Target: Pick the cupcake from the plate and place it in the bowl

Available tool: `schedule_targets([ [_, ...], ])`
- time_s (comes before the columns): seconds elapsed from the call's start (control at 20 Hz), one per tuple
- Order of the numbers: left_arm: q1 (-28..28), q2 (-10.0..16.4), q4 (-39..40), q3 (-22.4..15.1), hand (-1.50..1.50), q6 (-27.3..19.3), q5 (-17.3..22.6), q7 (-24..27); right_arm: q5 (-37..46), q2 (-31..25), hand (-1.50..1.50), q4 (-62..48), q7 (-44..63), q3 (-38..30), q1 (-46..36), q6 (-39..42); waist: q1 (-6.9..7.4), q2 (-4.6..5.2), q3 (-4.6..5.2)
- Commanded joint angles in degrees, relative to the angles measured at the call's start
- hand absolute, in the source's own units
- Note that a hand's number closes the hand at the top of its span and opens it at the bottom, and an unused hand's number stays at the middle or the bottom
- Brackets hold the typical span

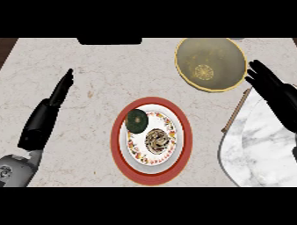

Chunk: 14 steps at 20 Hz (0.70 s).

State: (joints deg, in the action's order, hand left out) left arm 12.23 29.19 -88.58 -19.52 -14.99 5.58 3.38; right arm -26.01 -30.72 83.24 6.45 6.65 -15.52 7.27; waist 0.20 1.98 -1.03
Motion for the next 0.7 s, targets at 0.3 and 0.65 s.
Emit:
schedule_targets([
  [0.3, 1.6, -2.6, 1.5, 9.0, 0.00, -2.3, 7.0, -0.1, 26.2, 6.0, -1.50, 2.5, -1.6, 13.0, -10.7, -18.7, 3.15, -3.78, 3.46],
  [0.65, 1.3, -2.3, 2.7, 14.5, 0.00, -1.3, 12.1, -0.1, 47.0, 25.7, -1.50, 0.7, -2.4, 24.1, -7.5, -48.6, 1.52, -2.95, 1.73],
])
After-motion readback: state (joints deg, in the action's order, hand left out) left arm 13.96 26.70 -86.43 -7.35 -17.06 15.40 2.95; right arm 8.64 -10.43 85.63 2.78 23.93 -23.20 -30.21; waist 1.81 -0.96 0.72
